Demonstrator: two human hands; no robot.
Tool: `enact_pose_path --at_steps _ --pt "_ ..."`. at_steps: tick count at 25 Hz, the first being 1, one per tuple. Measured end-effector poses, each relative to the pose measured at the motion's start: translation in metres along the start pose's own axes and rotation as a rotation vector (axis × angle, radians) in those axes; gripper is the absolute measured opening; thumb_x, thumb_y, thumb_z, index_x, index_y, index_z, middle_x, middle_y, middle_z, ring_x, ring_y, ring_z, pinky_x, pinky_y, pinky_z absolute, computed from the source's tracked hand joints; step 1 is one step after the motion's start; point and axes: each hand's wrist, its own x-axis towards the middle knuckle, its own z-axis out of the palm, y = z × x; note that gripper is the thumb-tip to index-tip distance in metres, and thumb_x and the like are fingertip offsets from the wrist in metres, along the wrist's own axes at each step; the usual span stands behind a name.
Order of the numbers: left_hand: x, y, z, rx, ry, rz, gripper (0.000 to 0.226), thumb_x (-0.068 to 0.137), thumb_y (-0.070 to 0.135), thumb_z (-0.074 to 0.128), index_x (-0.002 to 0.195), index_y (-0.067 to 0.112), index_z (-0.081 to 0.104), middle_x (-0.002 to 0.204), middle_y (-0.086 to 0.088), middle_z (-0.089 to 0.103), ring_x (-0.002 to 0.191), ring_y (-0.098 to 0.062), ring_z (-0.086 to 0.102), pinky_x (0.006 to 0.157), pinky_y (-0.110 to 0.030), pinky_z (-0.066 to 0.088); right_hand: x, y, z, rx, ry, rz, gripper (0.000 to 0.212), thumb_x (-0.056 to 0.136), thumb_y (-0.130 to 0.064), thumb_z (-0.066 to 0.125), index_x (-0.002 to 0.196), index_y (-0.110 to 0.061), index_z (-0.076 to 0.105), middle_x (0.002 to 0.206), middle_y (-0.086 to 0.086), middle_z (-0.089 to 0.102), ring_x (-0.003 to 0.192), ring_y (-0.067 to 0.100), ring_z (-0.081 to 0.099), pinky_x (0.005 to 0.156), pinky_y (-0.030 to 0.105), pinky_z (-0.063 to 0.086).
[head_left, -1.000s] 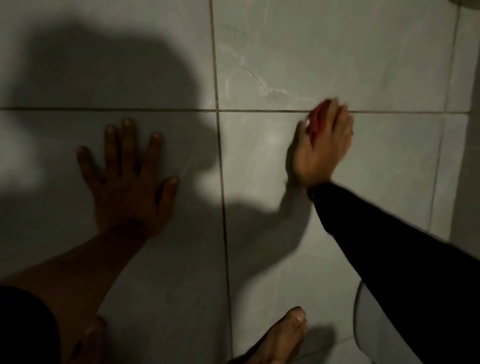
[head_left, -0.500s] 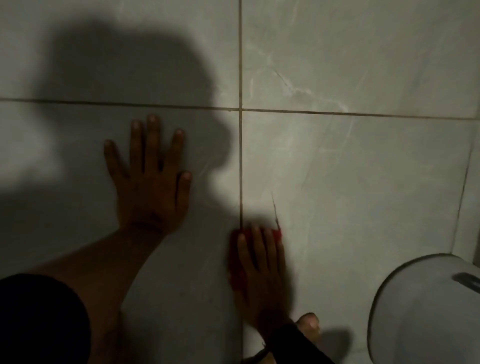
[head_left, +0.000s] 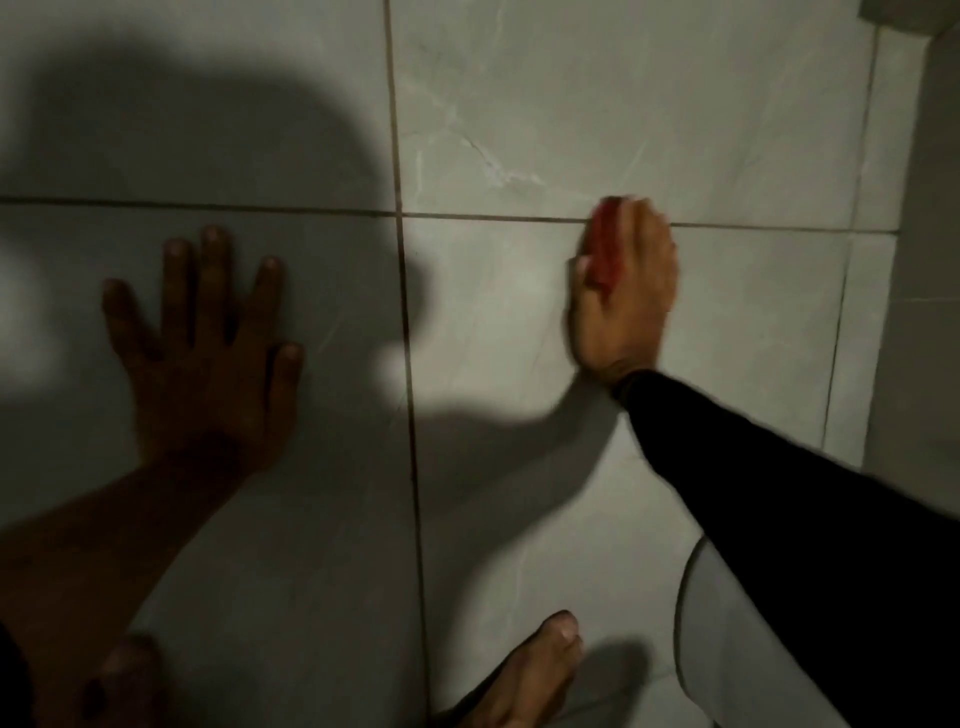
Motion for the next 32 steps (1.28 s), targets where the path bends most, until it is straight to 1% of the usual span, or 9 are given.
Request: enact_pose_path --at_steps 5,10,13,15,19,23,25,29,32 --pt "0.001 0.003 -0.007 -0.03 -0.007 0.009 0.074 0.106 0.049 0.035 0.176 0.03 0.019 0.185 -0.014 0.005 0.17 -0.041 0.005 0.127 -0.073 0.0 -0.073 0.055 -0.003 -0.096 -0.096 -0.024 0.073 0.106 -0.04 0.041 0.169 -0.006 0.028 0.179 0.022 0.022 0.167 0.045 0.015 0.136 0.061 0.014" --pt "0.002 0.008 -0.012 -0.023 -0.021 -0.005 0.074 0.105 0.047 0.037 0.175 0.028 0.019 0.184 -0.016 0.007 0.17 -0.043 0.006 0.126 -0.074 0.001 -0.206 0.015 0.012 -0.06 -0.1 0.34 0.075 0.101 -0.032 0.041 0.163 0.008 0.032 0.172 0.035 0.026 0.162 0.055 0.02 0.129 0.077 0.018" --pt "0.002 0.006 -0.012 -0.028 -0.023 0.005 0.074 0.106 0.047 0.037 0.175 0.029 0.018 0.184 -0.016 0.006 0.17 -0.043 0.007 0.126 -0.076 0.002 -0.239 -0.073 0.039 -0.046 -0.227 -0.009 0.058 0.105 -0.028 0.038 0.161 -0.014 0.041 0.163 0.022 0.046 0.157 0.045 0.037 0.13 0.076 0.019" --pt "0.0 0.005 -0.012 -0.026 -0.024 -0.001 0.075 0.105 0.047 0.037 0.175 0.028 0.019 0.184 -0.016 0.006 0.17 -0.043 0.007 0.127 -0.076 0.003 -0.268 -0.104 0.039 -0.014 -0.366 -0.249 0.074 0.103 -0.041 0.044 0.172 -0.024 0.023 0.176 0.013 0.029 0.167 0.038 0.019 0.137 0.064 0.008" --pt "0.003 0.006 -0.011 -0.015 -0.028 -0.003 0.076 0.105 0.048 0.037 0.176 0.03 0.018 0.184 -0.015 0.005 0.17 -0.041 0.006 0.127 -0.075 0.002 -0.167 -0.118 0.049 0.012 -0.165 -0.199 0.066 0.103 -0.039 0.052 0.164 -0.015 0.042 0.169 0.02 0.043 0.158 0.046 0.038 0.134 0.061 0.02" --pt "0.001 0.004 -0.01 -0.026 -0.04 -0.003 0.076 0.104 0.048 0.037 0.175 0.031 0.016 0.185 -0.014 0.003 0.171 -0.04 0.004 0.127 -0.076 0.003 -0.051 -0.091 0.041 -0.001 -0.133 -0.313 0.076 0.102 -0.049 0.05 0.168 -0.016 0.032 0.177 0.015 0.029 0.166 0.037 0.022 0.136 0.055 0.012" --pt "0.001 0.005 -0.012 -0.029 -0.044 -0.016 0.076 0.104 0.047 0.038 0.175 0.03 0.018 0.184 -0.014 0.004 0.17 -0.041 0.005 0.127 -0.077 0.004 -0.043 -0.035 0.02 -0.041 -0.125 -0.212 0.073 0.105 -0.047 0.045 0.167 -0.011 0.035 0.177 0.02 0.03 0.166 0.041 0.023 0.136 0.059 0.016" --pt "0.001 0.007 -0.012 -0.025 -0.053 -0.006 0.075 0.104 0.046 0.039 0.175 0.029 0.02 0.184 -0.015 0.006 0.17 -0.041 0.006 0.127 -0.076 0.003 -0.097 -0.016 0.004 0.047 -0.011 0.367 0.073 0.101 -0.03 0.049 0.166 -0.001 0.034 0.176 0.026 0.026 0.165 0.048 0.019 0.133 0.066 0.017" --pt "-0.001 0.006 -0.012 -0.013 -0.069 -0.019 0.075 0.104 0.047 0.036 0.175 0.029 0.018 0.184 -0.015 0.003 0.17 -0.041 0.004 0.126 -0.078 0.003 -0.139 -0.096 0.035 0.038 -0.079 0.209 0.077 0.099 -0.04 0.046 0.167 -0.006 0.035 0.177 0.023 0.027 0.166 0.046 0.019 0.136 0.063 0.013"
